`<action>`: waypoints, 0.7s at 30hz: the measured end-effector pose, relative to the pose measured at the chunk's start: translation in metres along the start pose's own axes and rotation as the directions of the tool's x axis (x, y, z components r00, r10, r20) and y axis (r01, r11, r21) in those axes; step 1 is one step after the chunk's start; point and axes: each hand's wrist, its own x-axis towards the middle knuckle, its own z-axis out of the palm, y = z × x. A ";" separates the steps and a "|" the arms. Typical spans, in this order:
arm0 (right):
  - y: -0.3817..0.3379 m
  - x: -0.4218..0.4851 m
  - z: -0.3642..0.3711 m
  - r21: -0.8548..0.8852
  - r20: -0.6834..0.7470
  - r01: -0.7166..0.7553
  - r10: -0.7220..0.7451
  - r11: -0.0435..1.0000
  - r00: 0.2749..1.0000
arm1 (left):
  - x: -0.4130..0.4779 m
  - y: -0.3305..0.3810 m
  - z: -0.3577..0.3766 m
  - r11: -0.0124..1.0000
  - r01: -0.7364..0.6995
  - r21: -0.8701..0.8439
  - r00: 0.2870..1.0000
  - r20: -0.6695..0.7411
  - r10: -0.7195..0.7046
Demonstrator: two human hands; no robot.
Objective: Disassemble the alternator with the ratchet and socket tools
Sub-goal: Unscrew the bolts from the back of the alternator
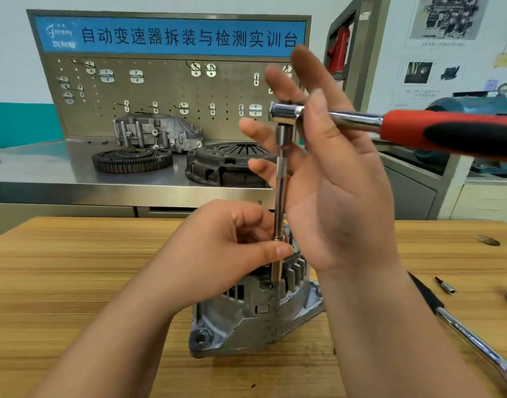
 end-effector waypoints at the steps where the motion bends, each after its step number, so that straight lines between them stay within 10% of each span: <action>1: 0.000 0.001 0.000 0.037 -0.003 -0.027 0.027 0.999 1.000 | 0.000 0.001 -0.001 1.000 0.000 0.002 1.000 0.025 0.000; 7: 0.001 0.002 -0.006 0.109 -0.042 -0.175 0.180 0.979 0.983 | -0.002 0.004 0.001 1.000 -0.009 0.023 0.999 0.039 0.008; 14: 0.000 0.000 0.002 -0.046 -0.011 0.045 -0.045 0.998 0.999 | -0.001 0.003 0.003 0.997 -0.011 0.070 0.999 -0.038 0.014; 21: 0.002 0.003 -0.006 0.076 -0.104 -0.140 0.147 0.987 0.984 | -0.002 0.002 -0.002 1.000 0.007 0.022 0.997 0.079 -0.008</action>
